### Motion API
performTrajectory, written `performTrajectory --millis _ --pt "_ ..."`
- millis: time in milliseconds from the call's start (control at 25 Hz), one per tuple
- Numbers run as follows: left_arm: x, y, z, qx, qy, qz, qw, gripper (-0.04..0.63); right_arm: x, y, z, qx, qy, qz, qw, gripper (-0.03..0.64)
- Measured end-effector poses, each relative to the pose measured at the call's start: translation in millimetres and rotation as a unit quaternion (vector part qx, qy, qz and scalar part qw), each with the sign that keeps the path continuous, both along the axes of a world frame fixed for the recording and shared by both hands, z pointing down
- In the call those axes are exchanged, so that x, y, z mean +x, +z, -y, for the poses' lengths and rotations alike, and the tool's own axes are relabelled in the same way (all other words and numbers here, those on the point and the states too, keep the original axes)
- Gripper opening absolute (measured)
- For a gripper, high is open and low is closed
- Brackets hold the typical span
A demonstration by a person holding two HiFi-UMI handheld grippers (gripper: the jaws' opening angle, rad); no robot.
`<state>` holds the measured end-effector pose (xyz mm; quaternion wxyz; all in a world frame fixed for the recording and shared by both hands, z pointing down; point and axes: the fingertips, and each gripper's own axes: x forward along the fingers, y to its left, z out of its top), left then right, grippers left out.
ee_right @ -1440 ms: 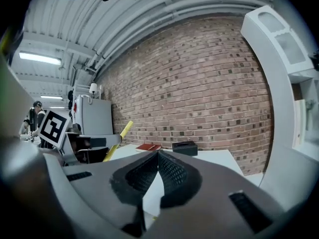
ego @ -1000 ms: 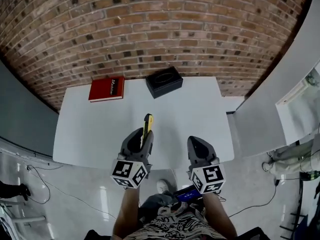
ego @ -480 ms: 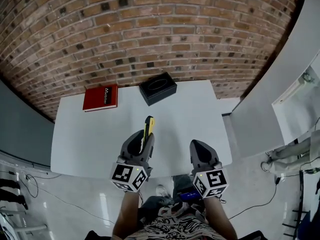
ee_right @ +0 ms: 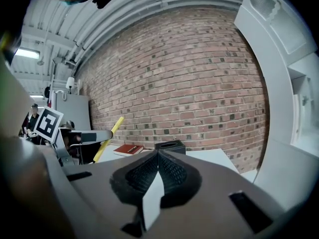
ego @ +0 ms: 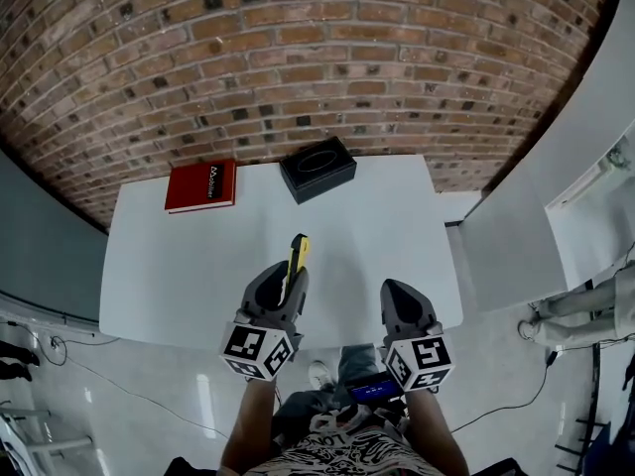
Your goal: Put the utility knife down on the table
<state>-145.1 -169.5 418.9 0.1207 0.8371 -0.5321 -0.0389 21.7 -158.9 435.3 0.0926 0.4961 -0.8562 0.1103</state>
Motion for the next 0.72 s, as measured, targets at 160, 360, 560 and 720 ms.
performTrajectory --millis 160,360,560,720 --pt "-2 11 3 -0.011 0.002 0.007 0.9999 0.123 -2 8 -1 -0.008 -0.001 -0.003 1.0 0.005" --pt "8 24 9 -0.022 0.022 0.03 0.9991 0.123 3 17 2 -0.016 0.005 -0.007 1.0 0.005" --pt "18 51 13 -0.051 0.031 0.046 0.9971 0.123 11 31 8 -0.031 0.013 -0.012 0.999 0.005" --pt "27 79 18 -0.084 0.034 0.036 0.9952 0.123 21 50 16 -0.049 0.014 -0.021 0.998 0.005"
